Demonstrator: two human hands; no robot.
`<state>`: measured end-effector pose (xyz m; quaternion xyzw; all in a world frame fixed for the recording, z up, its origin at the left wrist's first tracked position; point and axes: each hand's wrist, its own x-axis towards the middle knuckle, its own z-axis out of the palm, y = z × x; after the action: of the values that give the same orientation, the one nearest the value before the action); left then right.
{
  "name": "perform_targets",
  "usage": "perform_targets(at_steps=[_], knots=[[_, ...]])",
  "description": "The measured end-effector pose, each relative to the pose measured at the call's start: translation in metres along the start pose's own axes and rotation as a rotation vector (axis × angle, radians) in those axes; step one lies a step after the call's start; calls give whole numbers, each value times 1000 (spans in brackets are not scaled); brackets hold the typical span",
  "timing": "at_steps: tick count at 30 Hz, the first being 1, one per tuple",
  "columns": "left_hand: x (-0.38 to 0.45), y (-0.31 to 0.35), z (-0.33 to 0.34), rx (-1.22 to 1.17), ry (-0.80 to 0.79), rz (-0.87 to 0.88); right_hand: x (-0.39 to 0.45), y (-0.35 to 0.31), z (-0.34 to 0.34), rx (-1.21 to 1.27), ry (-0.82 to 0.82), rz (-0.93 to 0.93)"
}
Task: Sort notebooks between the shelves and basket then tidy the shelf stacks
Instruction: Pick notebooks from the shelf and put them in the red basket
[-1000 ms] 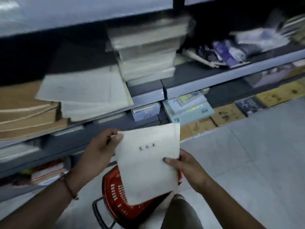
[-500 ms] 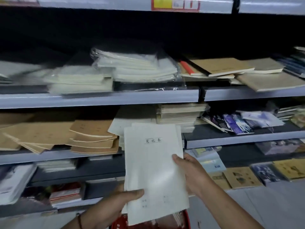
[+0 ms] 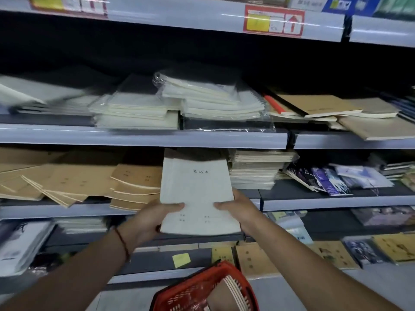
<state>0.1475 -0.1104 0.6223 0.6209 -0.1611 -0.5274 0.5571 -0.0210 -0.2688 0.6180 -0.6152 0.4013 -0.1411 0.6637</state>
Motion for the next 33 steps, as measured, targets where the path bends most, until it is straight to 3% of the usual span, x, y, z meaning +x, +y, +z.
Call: perform_targets(at_steps=[6, 11, 13, 16, 19, 26, 30, 33], knots=[[56, 34, -1, -4, 69, -48, 65, -25, -1, -132, 139, 16], [82, 36, -1, 123, 185, 36, 103, -24, -2, -293, 277, 91], [85, 28, -1, 321, 215, 88, 105, -16, -3, -425, 323, 106], [94, 11, -5, 806, 222, 172, 100, 3, -6, -765, 308, 106], [100, 2, -8, 1000, 230, 201, 101, 14, -9, -898, 294, 97], [93, 2, -12, 1081, 279, 198, 106, 20, -16, -808, 269, 47], [67, -18, -13, 677, 535, 328, 98, 24, -23, -512, 263, -38], [50, -59, -18, 729, 488, 298, 82, 39, -32, -358, 373, -57]])
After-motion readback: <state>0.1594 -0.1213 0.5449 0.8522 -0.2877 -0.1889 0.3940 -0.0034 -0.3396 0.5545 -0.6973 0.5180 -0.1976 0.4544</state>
